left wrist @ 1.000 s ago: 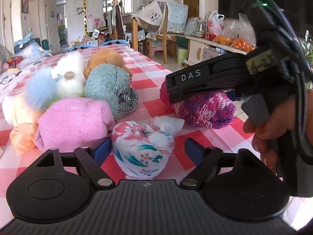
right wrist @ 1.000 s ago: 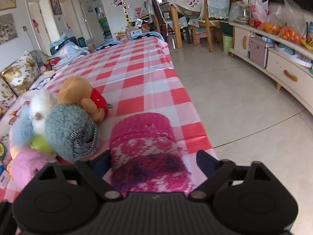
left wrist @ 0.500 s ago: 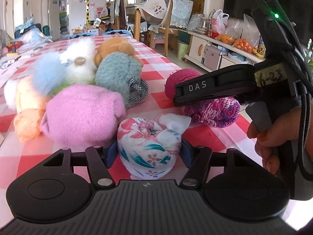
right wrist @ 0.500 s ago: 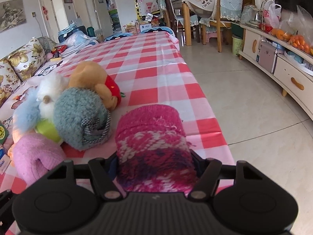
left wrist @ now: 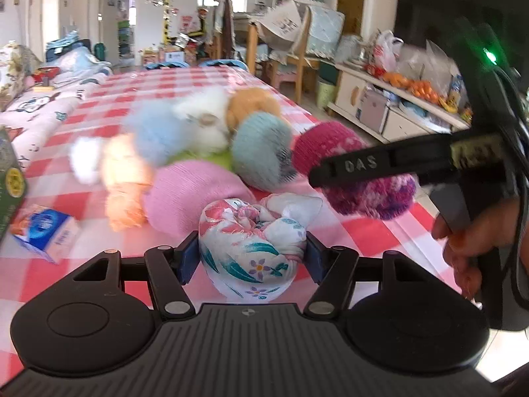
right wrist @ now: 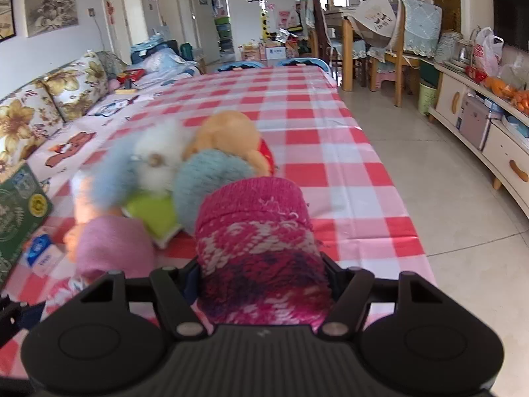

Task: Organize soft objects
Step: 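Carry the pink sock and floral bundle over the cardboard box with both tools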

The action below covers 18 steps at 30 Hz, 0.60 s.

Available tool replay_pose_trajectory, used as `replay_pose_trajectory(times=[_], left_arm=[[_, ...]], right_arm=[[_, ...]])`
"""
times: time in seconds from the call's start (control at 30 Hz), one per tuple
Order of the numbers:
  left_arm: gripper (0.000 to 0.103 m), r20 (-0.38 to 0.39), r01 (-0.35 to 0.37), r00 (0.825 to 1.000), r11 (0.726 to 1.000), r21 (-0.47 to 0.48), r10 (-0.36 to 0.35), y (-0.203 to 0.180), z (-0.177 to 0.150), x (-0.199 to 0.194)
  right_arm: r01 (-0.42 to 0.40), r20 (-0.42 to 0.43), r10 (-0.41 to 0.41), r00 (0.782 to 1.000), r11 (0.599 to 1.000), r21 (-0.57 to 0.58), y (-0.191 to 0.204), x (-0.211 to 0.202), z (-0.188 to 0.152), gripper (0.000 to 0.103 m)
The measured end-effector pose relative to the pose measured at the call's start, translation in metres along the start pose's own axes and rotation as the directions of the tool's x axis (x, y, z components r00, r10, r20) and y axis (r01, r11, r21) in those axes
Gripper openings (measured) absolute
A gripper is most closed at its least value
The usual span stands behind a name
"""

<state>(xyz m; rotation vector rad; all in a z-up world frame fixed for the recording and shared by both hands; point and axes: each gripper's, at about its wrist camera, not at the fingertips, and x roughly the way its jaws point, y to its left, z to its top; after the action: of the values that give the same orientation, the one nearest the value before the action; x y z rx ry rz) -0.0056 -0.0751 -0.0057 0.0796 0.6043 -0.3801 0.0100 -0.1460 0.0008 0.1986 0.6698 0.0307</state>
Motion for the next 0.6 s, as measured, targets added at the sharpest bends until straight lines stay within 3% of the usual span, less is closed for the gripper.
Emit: replay_pose_trajectory(times=[0.3,0.6], left_arm=[[0.079,0.062,-0.095,0.993,0.994,-0.054,0.098,0.032,0.012,-0.015],[0.079,0.119,-0.218,0.965,0.967,-0.131,0.234,0.066,0.025,-0.027]], right_arm=[[-0.066,0.045,0.067,0.997,0.997,-0.031,0.038,-0.017,0.013,0.068],[-0.116,0.085,0.119,0.989,0.992,-0.047,0.067,-0.021,0.028,0.068]])
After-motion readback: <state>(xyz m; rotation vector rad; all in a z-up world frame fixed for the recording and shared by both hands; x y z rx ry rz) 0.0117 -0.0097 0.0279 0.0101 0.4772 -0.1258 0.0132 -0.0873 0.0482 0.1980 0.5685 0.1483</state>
